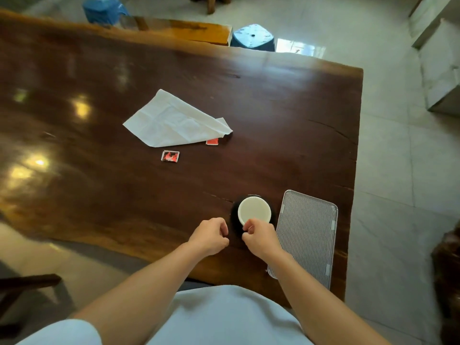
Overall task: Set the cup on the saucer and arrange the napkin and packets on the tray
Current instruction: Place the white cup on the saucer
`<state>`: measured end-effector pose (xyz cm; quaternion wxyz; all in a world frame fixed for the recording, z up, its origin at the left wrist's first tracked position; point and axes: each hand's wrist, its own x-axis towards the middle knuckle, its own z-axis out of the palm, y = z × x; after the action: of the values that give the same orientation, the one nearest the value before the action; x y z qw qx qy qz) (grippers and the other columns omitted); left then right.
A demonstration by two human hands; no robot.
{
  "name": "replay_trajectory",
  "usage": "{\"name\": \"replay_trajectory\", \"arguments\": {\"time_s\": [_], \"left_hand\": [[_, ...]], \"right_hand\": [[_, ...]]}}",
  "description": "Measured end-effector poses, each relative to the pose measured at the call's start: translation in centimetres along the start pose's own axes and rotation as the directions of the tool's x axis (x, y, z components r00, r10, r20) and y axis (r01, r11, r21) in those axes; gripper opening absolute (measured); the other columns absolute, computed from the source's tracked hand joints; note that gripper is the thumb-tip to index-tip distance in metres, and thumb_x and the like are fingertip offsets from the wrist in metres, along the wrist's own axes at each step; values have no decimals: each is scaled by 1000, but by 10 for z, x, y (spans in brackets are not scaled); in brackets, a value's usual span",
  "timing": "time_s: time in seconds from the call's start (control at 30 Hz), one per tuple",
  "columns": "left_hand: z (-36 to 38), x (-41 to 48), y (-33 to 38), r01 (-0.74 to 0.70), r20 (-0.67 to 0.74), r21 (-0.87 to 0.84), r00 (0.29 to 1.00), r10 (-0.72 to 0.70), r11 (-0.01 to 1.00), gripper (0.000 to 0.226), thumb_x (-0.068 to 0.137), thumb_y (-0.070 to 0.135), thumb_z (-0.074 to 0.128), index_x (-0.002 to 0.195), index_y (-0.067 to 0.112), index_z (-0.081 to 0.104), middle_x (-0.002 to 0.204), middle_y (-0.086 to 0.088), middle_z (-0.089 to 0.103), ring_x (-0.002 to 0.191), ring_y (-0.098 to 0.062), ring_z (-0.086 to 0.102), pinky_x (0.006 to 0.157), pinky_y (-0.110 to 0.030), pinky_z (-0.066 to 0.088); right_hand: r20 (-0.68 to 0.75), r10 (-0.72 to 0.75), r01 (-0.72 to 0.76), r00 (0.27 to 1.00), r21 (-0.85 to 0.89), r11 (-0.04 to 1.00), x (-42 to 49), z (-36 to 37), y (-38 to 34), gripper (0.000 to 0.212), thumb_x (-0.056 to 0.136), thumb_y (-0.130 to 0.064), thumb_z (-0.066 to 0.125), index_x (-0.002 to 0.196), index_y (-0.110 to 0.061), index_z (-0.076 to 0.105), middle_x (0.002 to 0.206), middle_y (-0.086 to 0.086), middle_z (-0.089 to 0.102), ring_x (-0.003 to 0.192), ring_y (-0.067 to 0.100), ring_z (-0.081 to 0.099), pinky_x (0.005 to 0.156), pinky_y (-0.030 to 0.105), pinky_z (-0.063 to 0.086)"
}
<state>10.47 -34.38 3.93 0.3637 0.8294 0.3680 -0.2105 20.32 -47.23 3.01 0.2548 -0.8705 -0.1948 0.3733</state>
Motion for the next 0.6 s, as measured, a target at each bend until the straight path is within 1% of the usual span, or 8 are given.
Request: {"name": "replay_trajectory", "arguments": {"time_s": [0.1, 0.2, 0.3, 0.37, 0.4, 0.5, 0.57, 0.6], "left_hand": [[-14, 0, -20, 42, -4, -2, 999, -42, 999, 16, 88, 19, 70, 98, 27, 60, 90, 3, 66, 81, -14, 64, 70, -26, 57], [-28, 4, -41, 99, -36, -25, 994, -100, 995, 16, 86, 21, 71, 94, 28, 59, 87, 3, 66, 79, -14, 65, 68, -28, 58], [-40, 12, -65, 144, -44, -60, 988, -147, 988, 15, 87, 21, 70, 92, 28, 58, 86, 3, 66, 77, -13, 64, 62, -25, 51], [-50, 19, -83, 159, -20, -60, 987, -161, 985, 15, 88, 19, 69, 92, 28, 57, 86, 3, 65, 77, -13, 63, 60, -23, 48], [-57, 25, -91, 162, -2, -58, 987, -162, 985, 15, 88, 19, 68, 92, 28, 56, 86, 4, 65, 77, -12, 63, 60, -22, 47], [-86, 51, -114, 170, 51, -62, 985, -167, 983, 13, 90, 19, 65, 95, 28, 57, 88, 4, 65, 79, -12, 63, 61, -25, 48], [-109, 73, -129, 161, 55, -54, 986, -158, 985, 12, 89, 20, 64, 97, 27, 59, 89, 3, 66, 81, -15, 64, 68, -32, 55], [-121, 84, -135, 154, 52, -52, 987, -151, 987, 12, 87, 20, 63, 97, 27, 60, 89, 3, 67, 82, -16, 64, 72, -35, 57]], "right_hand": [[49, -17, 18, 999, -31, 999, 7, 11, -21, 18, 91, -15, 62, 108, -21, 64, 89, -3, 64, 79, 12, 61, 73, 28, 55], [97, -33, 40, 995, -74, 996, 16, 24, -43, 15, 91, -17, 64, 105, -22, 62, 91, -1, 66, 82, 15, 63, 77, 33, 57], [117, -32, 46, 993, -118, 992, 30, 35, -65, 14, 89, -18, 64, 99, -26, 60, 90, -2, 67, 82, 16, 63, 72, 30, 55], [126, -15, 32, 992, -132, 991, 42, 40, -80, 15, 87, -15, 62, 97, -26, 60, 92, -1, 68, 83, 16, 63, 66, 25, 48], [126, 3, 14, 992, -136, 991, 49, 43, -88, 15, 87, -15, 62, 98, -25, 61, 93, 0, 68, 84, 16, 63, 66, 25, 46], [122, 61, -44, 991, -141, 989, 73, 53, -114, 18, 85, -15, 60, 101, -22, 64, 97, 0, 67, 88, 19, 63, 74, 30, 49], [126, 75, -54, 989, -161, 985, 92, 61, -133, 21, 85, -15, 60, 105, -20, 64, 98, 1, 66, 92, 20, 61, 82, 34, 51], [123, 83, -62, 989, -165, 984, 102, 65, -143, 23, 85, -16, 60, 108, -20, 64, 98, 0, 66, 93, 19, 61, 83, 34, 52]]}}
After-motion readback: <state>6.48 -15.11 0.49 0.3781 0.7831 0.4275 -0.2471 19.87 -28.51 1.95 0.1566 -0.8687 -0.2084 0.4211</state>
